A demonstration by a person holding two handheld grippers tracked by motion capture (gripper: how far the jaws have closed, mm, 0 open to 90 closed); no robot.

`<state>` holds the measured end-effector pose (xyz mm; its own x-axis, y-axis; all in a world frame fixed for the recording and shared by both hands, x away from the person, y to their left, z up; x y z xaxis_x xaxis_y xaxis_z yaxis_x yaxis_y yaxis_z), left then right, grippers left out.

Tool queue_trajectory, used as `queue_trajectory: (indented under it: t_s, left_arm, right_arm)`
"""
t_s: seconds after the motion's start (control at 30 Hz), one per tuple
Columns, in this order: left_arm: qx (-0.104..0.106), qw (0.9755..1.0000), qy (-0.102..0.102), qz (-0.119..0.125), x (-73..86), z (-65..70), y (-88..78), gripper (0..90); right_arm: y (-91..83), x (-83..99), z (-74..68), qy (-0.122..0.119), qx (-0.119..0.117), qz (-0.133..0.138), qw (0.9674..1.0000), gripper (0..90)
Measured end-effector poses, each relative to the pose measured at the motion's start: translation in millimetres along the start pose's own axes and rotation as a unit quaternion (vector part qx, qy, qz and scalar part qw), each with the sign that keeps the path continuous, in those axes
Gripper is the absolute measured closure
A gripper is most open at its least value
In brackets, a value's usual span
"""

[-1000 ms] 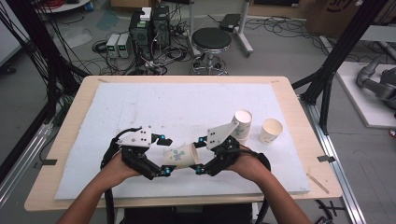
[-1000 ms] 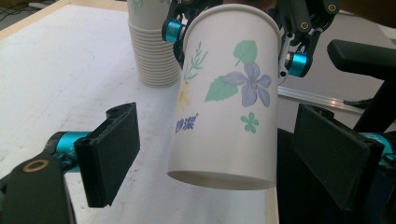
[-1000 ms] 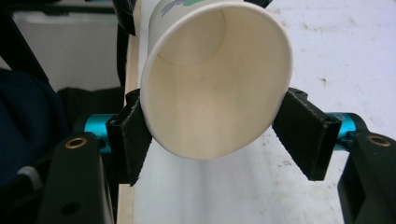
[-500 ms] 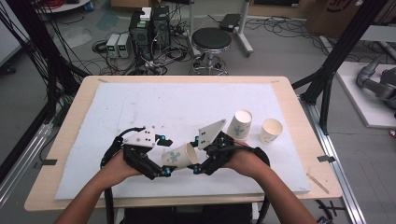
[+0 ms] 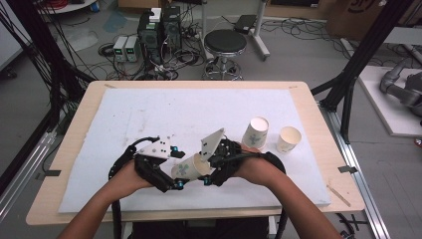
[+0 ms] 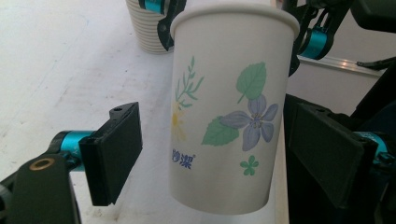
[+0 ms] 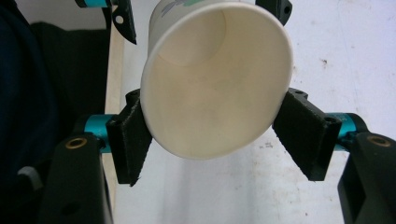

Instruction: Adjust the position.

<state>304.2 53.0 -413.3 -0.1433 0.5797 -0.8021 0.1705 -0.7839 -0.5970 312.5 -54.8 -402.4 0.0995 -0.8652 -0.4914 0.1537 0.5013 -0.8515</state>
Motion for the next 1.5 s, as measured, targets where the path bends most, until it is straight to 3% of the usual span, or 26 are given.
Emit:
queue_trajectory:
  t_s: [0.4,0.6,0.8,0.93,1.13,1.23,1.37,1.4,1.47,1.5]
  left_arm:
    - [0.010,0.9996,-0.002,-0.027,3.1,1.0,6.9,22.4]
    - [0.029,0.9991,-0.006,-0.030,3.4,2.7,11.7,32.4]
    - [0.041,0.9987,-0.007,-0.029,4.1,4.1,16.6,34.4]
    - [0.042,0.9989,-0.012,-0.015,3.7,3.6,17.0,33.7]
    - [0.025,0.9991,-0.033,0.007,11.0,-2.6,15.0,33.0]
    - [0.010,0.9983,-0.050,0.026,17.0,-7.1,13.1,32.7]
    - [-0.024,0.9955,-0.074,0.055,25.2,-16.3,9.0,32.1]
    - [-0.033,0.9944,-0.080,0.062,27.0,-18.9,7.4,32.0]
    - [-0.051,0.9923,-0.085,0.074,30.5,-24.1,3.6,31.5]
    - [-0.059,0.9906,-0.090,0.084,31.1,-26.0,1.6,31.4]
  right_arm:
    - [2.8,-4.9,1.2,-0.021,0.002,-0.047,0.9987,30.9]
    - [5.0,-5.3,-0.7,-0.025,-0.002,-0.051,0.9984,30.8]
    - [5.7,-4.3,-2.0,-0.030,-0.008,-0.055,0.9980,30.2]
    - [4.0,-5.6,-1.2,-0.012,-0.016,-0.041,0.9990,26.7]
    - [-8.6,-7.6,3.9,0.031,-0.007,0.034,0.9989,21.7]
    - [-19.7,-4.1,6.7,0.058,0.005,0.081,0.9950,21.7]
    - [-30.0,8.3,9.3,0.098,0.023,0.138,0.9853,21.7]
    - [-32.3,12.0,10.2,0.109,0.030,0.154,0.9817,21.7]
    - [-38.8,19.7,12.3,0.139,0.040,0.196,0.9699,21.8]
    - [-41.1,22.5,13.4,0.147,0.048,0.208,0.9658,21.8]
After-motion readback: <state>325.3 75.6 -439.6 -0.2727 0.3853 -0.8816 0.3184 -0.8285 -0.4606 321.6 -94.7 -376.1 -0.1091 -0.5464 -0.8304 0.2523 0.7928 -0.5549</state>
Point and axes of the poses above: each handheld gripper's, and its own axes: y roughly forward along the jaws, x roughly out of its underside, z roughly to its right, the point moved 9 cm from there along y, roughly forward along the jaws, and after that the axes turned 1 degree about -z, right-handed, at the moved point
